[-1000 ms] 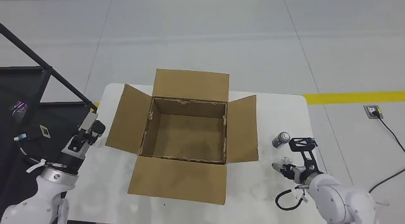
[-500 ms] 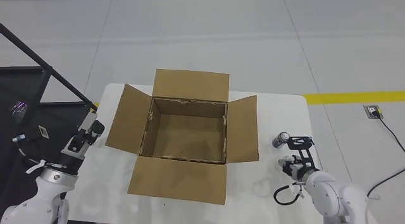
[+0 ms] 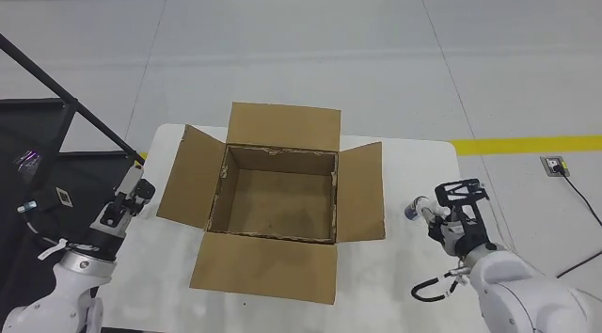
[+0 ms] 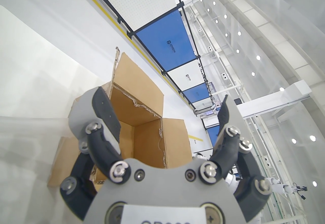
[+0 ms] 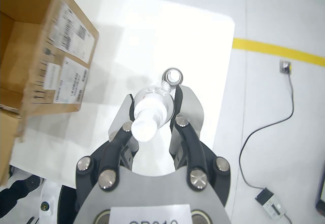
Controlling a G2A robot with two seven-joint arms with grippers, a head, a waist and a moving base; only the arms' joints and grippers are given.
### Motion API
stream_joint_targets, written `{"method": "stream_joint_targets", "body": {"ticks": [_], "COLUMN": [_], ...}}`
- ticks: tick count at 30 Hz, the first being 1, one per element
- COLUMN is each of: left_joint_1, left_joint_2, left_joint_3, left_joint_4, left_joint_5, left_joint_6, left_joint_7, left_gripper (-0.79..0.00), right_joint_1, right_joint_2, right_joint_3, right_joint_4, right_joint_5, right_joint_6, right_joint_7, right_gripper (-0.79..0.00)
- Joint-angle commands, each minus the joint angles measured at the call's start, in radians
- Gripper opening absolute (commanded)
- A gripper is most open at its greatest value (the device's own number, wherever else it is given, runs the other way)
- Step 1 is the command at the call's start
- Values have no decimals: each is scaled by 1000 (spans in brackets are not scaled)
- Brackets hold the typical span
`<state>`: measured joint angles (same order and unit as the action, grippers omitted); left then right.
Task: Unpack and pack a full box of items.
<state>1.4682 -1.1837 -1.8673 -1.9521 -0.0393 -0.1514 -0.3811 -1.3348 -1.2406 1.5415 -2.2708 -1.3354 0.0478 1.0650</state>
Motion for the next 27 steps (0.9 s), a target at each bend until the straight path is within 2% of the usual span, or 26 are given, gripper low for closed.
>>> {"method": "stream_joint_targets", "body": {"ticks": [1, 4, 7, 13, 18, 20, 24, 27], "left_joint_1": [3, 10, 20, 42, 63, 68, 68, 68], "left_joint_2": [1, 1, 1, 2, 0, 0, 0, 0], "left_joint_3": [-2, -8, -20, -60, -88, -93, -93, -93], "left_joint_4": [-3, -3, 1, 4, 1, -1, -1, -1], "left_joint_5": [-3, -15, -32, -60, -93, -95, -95, -95], "left_joint_6": [-3, -7, -12, -16, -20, -23, -23, -23], "left_joint_7": [1, 8, 16, 32, 57, 58, 58, 58], "left_gripper": [0, 0, 0, 0, 0, 0, 0, 0], "right_joint_1": [42, 148, 301, 649, 892, 949, 1052, 1087], "right_joint_2": [0, -2, -12, -63, -140, -172, -263, -320], "right_joint_3": [-32, -111, -227, -491, -726, -801, -958, -1025], "right_joint_4": [-68, -68, 6, 348, 718, 839, 1115, 1261], "right_joint_5": [-29, -47, -27, 114, 277, 328, 423, 479], "right_joint_6": [-18, -55, -86, -126, -156, -166, -179, -197], "right_joint_7": [25, 62, 76, 49, -13, -48, -130, -180], "right_gripper": [-785, -785, -785, -785, -785, -785, -785, -785]}}
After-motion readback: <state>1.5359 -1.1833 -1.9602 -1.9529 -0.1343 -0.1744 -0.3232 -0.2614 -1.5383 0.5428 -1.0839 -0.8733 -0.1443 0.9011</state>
